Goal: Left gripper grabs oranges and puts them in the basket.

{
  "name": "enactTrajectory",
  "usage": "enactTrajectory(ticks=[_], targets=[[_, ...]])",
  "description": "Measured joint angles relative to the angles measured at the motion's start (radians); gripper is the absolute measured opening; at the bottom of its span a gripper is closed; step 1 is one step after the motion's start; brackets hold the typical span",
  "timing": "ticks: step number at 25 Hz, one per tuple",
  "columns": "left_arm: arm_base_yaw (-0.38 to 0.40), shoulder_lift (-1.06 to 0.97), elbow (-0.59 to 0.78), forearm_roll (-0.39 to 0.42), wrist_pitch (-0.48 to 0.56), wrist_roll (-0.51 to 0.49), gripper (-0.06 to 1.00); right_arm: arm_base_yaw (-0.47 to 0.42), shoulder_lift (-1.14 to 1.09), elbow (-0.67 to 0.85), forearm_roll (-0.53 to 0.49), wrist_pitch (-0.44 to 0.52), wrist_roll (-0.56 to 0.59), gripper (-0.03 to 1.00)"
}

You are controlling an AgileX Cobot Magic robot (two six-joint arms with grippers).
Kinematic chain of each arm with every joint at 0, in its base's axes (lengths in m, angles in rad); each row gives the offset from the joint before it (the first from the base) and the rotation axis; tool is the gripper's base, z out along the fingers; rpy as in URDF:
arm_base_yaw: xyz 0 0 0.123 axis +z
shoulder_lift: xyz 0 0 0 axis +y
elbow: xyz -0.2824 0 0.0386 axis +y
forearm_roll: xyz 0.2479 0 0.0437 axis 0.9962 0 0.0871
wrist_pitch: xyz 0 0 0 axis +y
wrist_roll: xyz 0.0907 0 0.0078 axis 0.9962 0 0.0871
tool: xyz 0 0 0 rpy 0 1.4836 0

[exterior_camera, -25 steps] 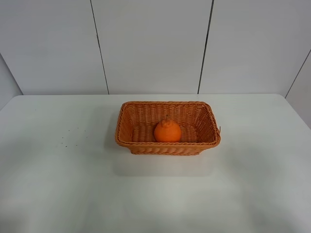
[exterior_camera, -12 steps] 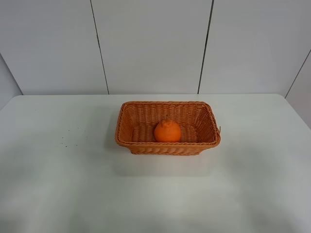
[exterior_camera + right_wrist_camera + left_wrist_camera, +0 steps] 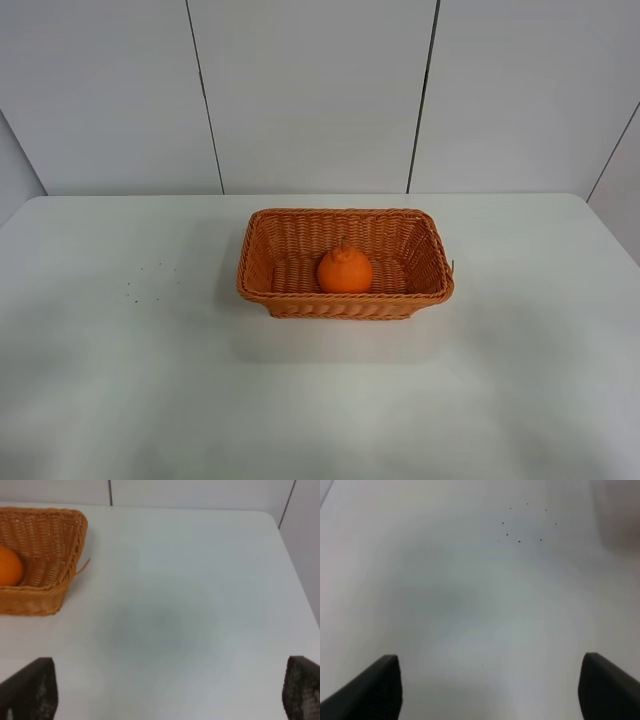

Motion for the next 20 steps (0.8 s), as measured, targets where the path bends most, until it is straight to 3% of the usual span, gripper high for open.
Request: enactTrajectory(ticks=[20], targets=[[0.000, 0.000, 0.000, 0.000, 0.000, 0.000, 0.82, 0.000, 0.000, 0.000, 0.000, 0.000, 0.000, 0.69]])
